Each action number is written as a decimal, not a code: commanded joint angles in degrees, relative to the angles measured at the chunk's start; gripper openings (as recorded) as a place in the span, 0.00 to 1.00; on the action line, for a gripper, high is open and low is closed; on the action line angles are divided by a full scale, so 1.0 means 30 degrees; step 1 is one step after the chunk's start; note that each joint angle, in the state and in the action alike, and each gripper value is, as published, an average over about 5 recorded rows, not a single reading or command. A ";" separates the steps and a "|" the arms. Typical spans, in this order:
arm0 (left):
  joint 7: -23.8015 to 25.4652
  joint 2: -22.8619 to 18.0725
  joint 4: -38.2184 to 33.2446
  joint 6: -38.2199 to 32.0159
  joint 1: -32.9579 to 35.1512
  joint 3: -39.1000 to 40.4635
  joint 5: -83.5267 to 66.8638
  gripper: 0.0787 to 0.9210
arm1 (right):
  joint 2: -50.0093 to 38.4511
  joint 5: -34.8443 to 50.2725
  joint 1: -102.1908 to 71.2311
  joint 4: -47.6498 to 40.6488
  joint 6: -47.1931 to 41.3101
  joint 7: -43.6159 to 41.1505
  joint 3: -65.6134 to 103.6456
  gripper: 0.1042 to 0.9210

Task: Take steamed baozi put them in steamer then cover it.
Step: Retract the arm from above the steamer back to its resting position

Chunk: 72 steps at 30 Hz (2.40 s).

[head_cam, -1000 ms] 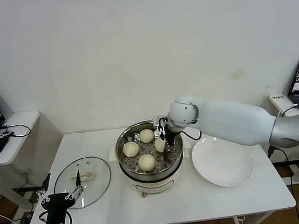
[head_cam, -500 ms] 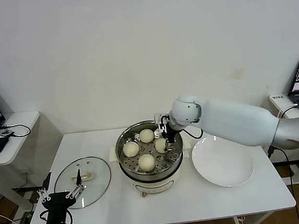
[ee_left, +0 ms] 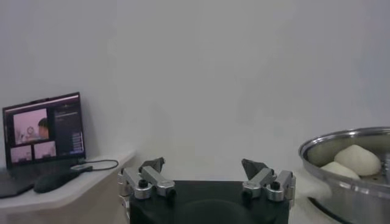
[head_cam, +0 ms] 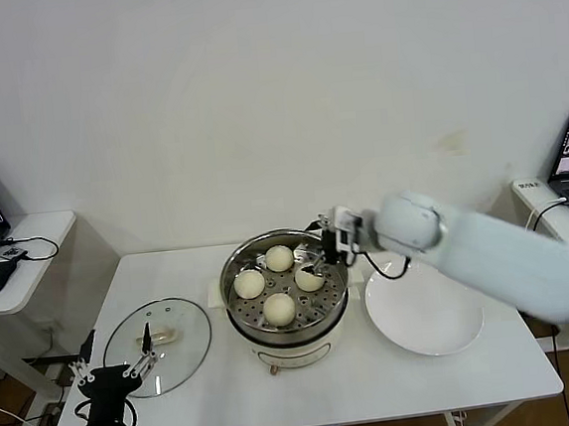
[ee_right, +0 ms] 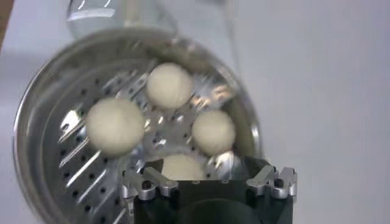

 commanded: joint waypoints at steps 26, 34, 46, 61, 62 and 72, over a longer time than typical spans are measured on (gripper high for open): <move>0.0334 0.2014 1.0080 -0.4125 -0.2607 -0.1683 2.9099 0.88 | 0.8377 -0.4664 -2.6979 0.4554 1.2712 0.5915 2.9960 0.88; 0.1149 0.2392 1.1887 -0.4370 -0.5209 -0.0799 2.8718 0.88 | 0.8715 -0.4062 -2.7803 0.5284 1.2556 0.6038 3.0759 0.88; 0.1423 0.2642 1.4610 -0.4520 -0.8688 0.0080 2.8043 0.88 | 0.9212 -0.4197 -2.8719 0.5878 1.2523 0.5834 3.0889 0.88; 0.1747 0.2493 1.6239 -0.4556 -1.0166 0.0951 2.7796 0.88 | 0.9510 -0.4306 -2.8865 0.5742 1.2469 0.5597 3.0868 0.88; 0.1765 0.2504 1.6292 -0.4550 -1.0269 0.0956 2.7778 0.88 | 0.9532 -0.4315 -2.8862 0.5720 1.2475 0.5586 3.0845 0.88; 0.2464 0.2518 1.6738 -0.4308 -1.1104 0.1405 2.6672 0.88 | 0.9796 -0.4570 -2.8932 0.5469 1.2623 0.5451 3.0598 0.88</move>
